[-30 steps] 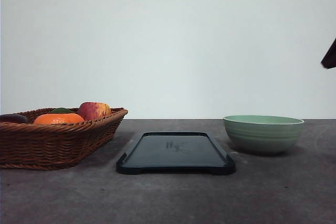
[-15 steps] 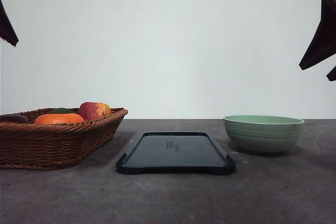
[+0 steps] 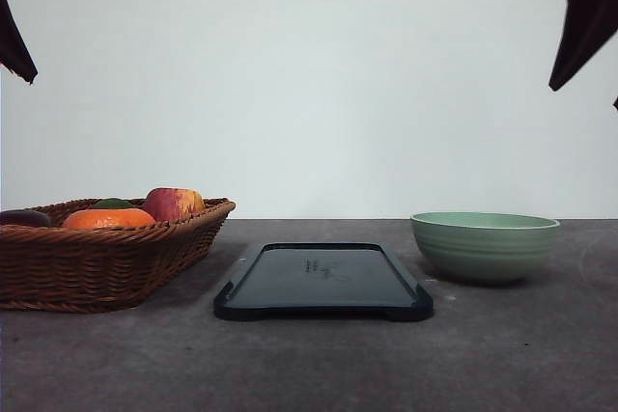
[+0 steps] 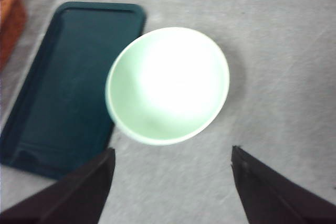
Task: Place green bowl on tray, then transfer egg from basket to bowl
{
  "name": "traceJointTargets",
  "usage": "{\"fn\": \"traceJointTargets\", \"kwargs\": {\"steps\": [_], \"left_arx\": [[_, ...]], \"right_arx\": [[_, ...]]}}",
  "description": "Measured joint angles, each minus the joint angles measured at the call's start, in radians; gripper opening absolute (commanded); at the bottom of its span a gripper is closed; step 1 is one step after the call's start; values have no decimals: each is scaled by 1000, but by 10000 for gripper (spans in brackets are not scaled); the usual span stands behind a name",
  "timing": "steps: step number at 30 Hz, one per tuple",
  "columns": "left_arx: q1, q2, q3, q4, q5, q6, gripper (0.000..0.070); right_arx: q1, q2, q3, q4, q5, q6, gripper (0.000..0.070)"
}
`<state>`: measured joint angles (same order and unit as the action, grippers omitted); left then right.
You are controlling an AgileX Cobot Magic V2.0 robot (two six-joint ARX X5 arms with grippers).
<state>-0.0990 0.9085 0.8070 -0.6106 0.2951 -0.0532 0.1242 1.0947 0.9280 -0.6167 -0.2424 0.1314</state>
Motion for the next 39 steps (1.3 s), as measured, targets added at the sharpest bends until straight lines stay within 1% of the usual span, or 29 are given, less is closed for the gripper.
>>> {"fn": "traceJointTargets", "kwargs": {"steps": [3, 8, 10, 12, 14, 18, 20, 22, 23, 25, 26, 30, 32, 35, 39], "left_arx": [[0, 0, 0, 1, 0, -3, 390], [0, 0, 0, 5, 0, -3, 390], [0, 0, 0, 5, 0, -3, 390], [0, 0, 0, 7, 0, -3, 390], [0, 0, 0, 14, 0, -3, 390], [0, 0, 0, 27, 0, -3, 390], [0, 0, 0, 32, 0, -3, 390], [0, 0, 0, 41, 0, -3, 390], [0, 0, 0, 44, 0, -3, 390], [0, 0, 0, 46, 0, -3, 390], [0, 0, 0, 46, 0, -3, 390], [0, 0, 0, 46, 0, -3, 390], [0, 0, 0, 46, 0, -3, 390], [0, 0, 0, 46, 0, -3, 390], [0, 0, 0, 47, 0, -3, 390]], "right_arx": [[-1, 84, 80, -41, 27, 4, 440], [-14, 242, 180, -91, 31, 1, 439], [-17, 308, 207, -92, 31, -5, 430], [-21, 372, 225, -90, 32, -15, 393], [-26, 430, 238, -86, 33, -25, 389], [-34, 529, 246, -39, 33, -31, 383], [-37, 563, 246, -19, 33, -31, 325], [-39, 592, 247, -4, 33, -31, 248], [-39, 604, 247, 3, 33, -31, 195], [-39, 623, 247, 14, 33, -31, 51], [-39, 628, 247, 20, 33, -31, 6], [-39, 631, 257, 36, 33, -31, 0], [-39, 631, 282, 3, 34, -32, 0], [-38, 631, 349, -98, 37, -41, 0], [-25, 631, 478, -250, 38, -58, 0]]}}
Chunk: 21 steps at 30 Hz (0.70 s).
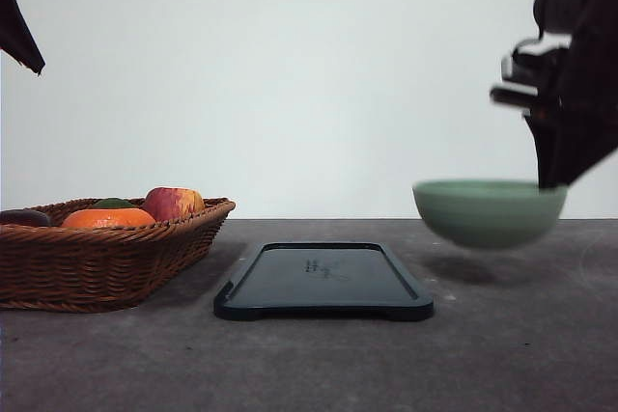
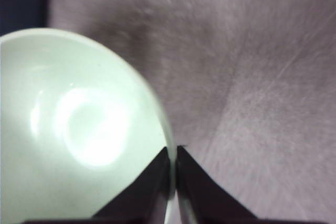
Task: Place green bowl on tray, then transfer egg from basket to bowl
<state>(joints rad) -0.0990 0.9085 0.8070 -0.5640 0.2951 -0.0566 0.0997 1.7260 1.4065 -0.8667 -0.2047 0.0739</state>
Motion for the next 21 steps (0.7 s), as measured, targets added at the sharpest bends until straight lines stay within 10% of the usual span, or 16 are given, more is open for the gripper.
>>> {"fn": "traceJointTargets", "kwargs": {"steps": [21], "left_arx": [[0, 0, 0, -3, 0, 0, 386]], "right_arx": [[244, 118, 338, -113, -3, -6, 0]]}}
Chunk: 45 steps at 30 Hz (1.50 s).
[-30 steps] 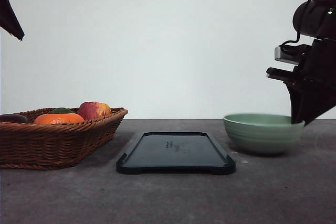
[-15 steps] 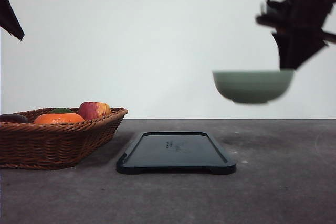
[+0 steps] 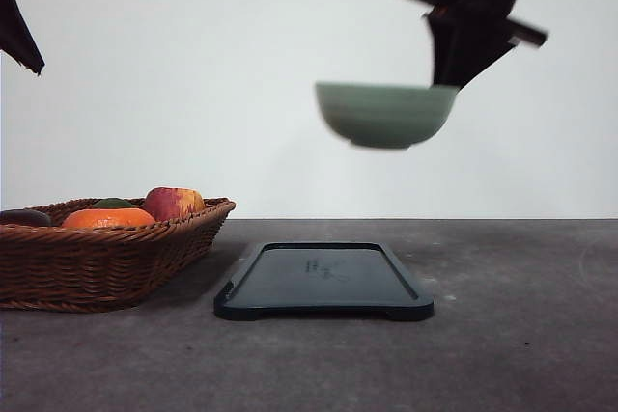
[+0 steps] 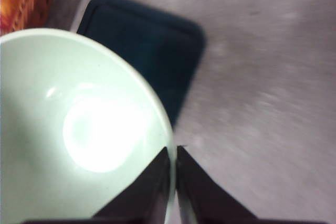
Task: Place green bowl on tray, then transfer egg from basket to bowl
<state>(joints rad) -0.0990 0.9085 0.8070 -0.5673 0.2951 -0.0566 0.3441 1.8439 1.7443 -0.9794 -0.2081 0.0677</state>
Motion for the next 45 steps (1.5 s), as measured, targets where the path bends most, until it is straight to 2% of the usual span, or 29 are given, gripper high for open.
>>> {"fn": "traceJointTargets", "kwargs": {"steps": [10, 20, 21, 24, 26, 32, 36, 38, 40, 45], "left_arx": [[0, 0, 0, -1, 0, 0, 386], [0, 0, 0, -1, 0, 0, 386], [0, 0, 0, -1, 0, 0, 386], [0, 0, 0, -1, 0, 0, 386], [0, 0, 0, -1, 0, 0, 386], [0, 0, 0, -1, 0, -2, 386], [0, 0, 0, -1, 0, -8, 387], [0, 0, 0, 0, 0, -8, 387], [0, 0, 0, 3, 0, -8, 387], [0, 0, 0, 10, 0, -8, 387]], "right_arx": [[76, 177, 0, 94, 0, 19, 0], [94, 230, 0, 115, 2, 45, 5], [94, 232, 0, 115, 3, 45, 18], [94, 233, 0, 115, 2, 45, 168], [93, 233, 0, 112, 2, 45, 242], [94, 224, 13, 42, 1, 44, 251], [94, 140, 13, 37, 6, 35, 251], [96, 69, 3, 84, 22, 33, 250], [97, -24, -56, 188, 29, 33, 250], [98, -205, -350, 462, 27, 33, 250]]}}
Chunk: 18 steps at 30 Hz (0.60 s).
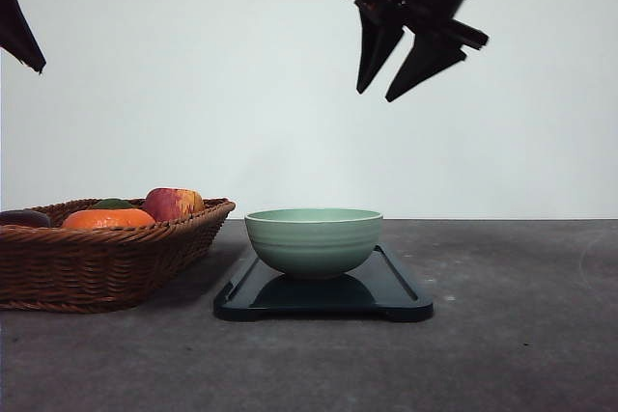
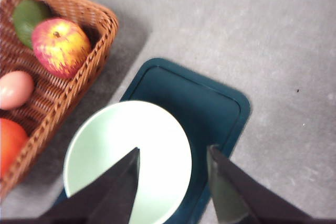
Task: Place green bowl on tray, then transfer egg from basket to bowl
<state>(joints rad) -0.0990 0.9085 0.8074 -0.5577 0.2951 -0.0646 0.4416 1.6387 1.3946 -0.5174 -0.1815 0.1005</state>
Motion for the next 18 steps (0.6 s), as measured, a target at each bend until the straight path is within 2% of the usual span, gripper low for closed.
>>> {"fn": "traceJointTargets", "kwargs": {"steps": [5, 9, 15, 18], "left_arx": [[-1, 0, 0, 5, 0, -3, 386], [-11, 0, 0, 24, 0, -6, 387], [-24, 5, 2, 31, 0, -24, 394], [-31, 27, 8, 31, 0, -31, 480]], "right_arx": [[1, -145, -330, 158, 0, 0, 250], [1, -306, -521, 259, 0, 0, 250], [1, -528, -774, 290, 0, 0, 250], [1, -638, -861, 283, -1, 1, 250]]}}
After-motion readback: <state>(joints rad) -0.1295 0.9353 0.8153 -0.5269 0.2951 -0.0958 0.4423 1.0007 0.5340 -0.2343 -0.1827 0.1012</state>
